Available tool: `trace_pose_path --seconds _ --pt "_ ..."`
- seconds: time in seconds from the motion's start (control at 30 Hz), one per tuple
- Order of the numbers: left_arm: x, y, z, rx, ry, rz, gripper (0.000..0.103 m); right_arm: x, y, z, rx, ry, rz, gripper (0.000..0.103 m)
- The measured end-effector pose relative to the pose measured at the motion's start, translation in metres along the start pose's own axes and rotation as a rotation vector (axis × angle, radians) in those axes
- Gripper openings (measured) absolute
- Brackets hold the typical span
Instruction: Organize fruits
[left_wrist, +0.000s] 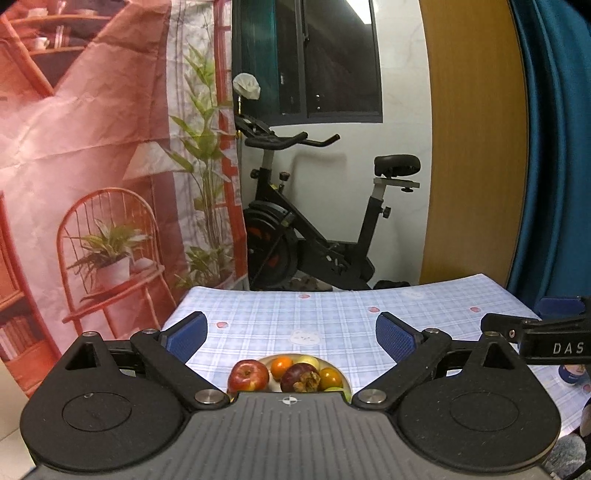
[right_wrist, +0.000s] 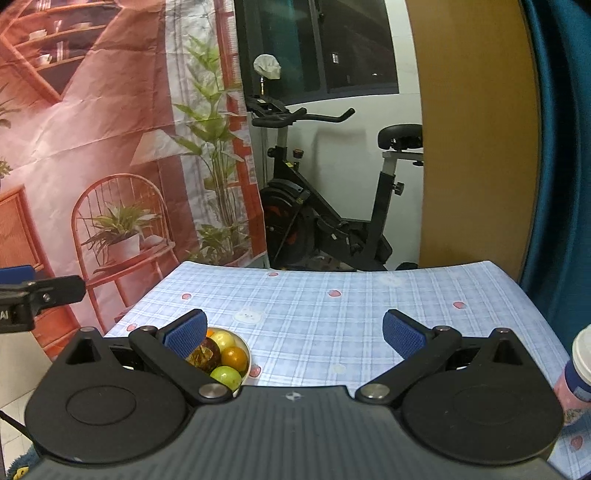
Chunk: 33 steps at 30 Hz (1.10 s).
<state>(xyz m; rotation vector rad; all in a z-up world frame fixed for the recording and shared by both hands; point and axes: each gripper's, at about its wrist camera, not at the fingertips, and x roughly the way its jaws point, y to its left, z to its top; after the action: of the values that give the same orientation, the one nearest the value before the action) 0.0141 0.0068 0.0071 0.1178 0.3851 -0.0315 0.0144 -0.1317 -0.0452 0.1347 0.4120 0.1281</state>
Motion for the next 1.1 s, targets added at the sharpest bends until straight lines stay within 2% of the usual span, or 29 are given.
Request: trace_pose_path --seconds 1.1 --pt "-0.0024 0.0012 -0.0016 -0.036 0.006 0.016 0.101 -0.0058 -0.0016 -0.0024 -0.004 -0.004 -0.003 0.103"
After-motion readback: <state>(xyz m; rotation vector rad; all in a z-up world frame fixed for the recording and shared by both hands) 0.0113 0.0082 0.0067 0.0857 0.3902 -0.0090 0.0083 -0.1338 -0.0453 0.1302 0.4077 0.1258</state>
